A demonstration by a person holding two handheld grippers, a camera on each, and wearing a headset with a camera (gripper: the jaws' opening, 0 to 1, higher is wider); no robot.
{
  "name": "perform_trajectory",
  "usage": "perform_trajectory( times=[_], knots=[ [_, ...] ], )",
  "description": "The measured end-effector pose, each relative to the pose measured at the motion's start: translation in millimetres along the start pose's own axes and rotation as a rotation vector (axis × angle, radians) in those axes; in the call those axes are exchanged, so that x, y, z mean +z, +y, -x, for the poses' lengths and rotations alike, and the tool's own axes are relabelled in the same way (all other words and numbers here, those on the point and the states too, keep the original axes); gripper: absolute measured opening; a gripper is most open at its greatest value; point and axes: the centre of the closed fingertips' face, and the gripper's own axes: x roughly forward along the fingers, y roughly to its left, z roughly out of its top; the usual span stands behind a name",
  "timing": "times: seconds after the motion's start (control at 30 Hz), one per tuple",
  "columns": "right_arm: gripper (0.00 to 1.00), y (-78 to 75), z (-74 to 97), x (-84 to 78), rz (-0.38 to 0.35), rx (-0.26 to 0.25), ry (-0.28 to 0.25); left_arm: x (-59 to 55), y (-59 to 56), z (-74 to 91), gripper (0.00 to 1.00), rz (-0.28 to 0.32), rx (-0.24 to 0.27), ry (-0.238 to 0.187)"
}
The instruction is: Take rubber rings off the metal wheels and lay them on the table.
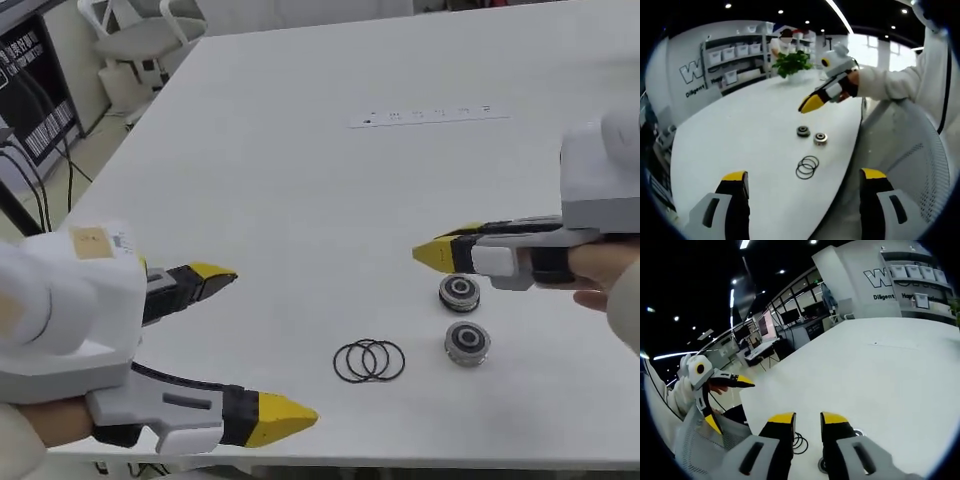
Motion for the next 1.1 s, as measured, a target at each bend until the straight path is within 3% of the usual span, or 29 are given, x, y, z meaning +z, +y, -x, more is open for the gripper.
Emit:
perform_trajectory(
  times=[0.27, 0.6, 1.1],
  knots=[
    [0.18, -1.2, 8.0, 1.7, 0.08, -0.008, 0.007, 15.2, -11.1, -3.6, 0.9, -0.023, -0.01, -0.009],
    [0.19, 0.6, 18.7, 2.0, 0.123, 0.036, 0.008, 44.2, -14.6, -5.0, 0.9, -0.016, 0.008, -0.068],
    [0.19, -34.0, 72.7, -20.3, 0.106, 0.013, 0.004, 76.3, -33.1, -37.4, 0.87, -0.044, -0.028, -0.111]
  ],
)
